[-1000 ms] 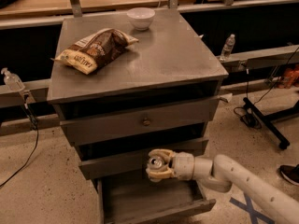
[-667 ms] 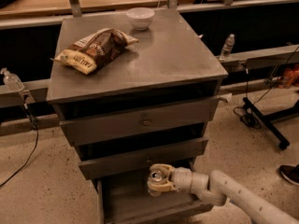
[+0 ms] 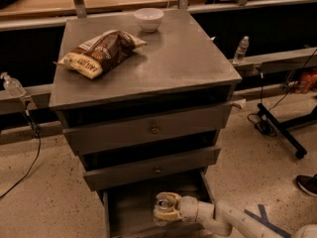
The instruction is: Pick 7up can from bottom drawer and place on counter
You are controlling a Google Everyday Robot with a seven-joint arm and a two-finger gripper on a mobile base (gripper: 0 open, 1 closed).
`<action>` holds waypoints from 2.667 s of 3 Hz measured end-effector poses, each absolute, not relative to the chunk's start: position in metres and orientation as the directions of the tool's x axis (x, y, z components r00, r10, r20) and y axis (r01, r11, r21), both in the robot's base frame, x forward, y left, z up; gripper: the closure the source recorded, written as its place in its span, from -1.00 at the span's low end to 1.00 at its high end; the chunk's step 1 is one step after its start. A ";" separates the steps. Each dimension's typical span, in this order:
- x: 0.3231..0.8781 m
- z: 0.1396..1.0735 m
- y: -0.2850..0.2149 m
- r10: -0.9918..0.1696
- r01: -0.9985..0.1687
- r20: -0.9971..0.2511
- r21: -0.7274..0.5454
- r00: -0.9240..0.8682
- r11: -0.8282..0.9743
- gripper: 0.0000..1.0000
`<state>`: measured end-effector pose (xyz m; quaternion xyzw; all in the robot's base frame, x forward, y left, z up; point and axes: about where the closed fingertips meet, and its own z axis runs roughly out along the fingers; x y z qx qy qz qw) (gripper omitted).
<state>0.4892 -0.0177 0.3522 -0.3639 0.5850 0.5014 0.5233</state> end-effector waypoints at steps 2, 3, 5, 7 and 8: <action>0.502 0.342 -0.019 0.059 -0.935 -0.970 0.242 -0.235 0.258 1.00; 0.522 0.321 -0.030 0.004 -0.909 -0.955 0.285 -0.298 0.302 1.00; 0.558 0.282 -0.054 -0.083 -0.908 -0.933 0.316 -0.350 0.275 1.00; 0.580 0.240 -0.051 -0.150 -0.937 -0.927 0.326 -0.343 0.126 1.00; 0.609 0.249 -0.067 -0.155 -0.951 -0.944 0.267 -0.291 0.159 1.00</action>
Offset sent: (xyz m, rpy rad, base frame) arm 0.0378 -0.0092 -0.0311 -0.1420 0.1533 -0.0580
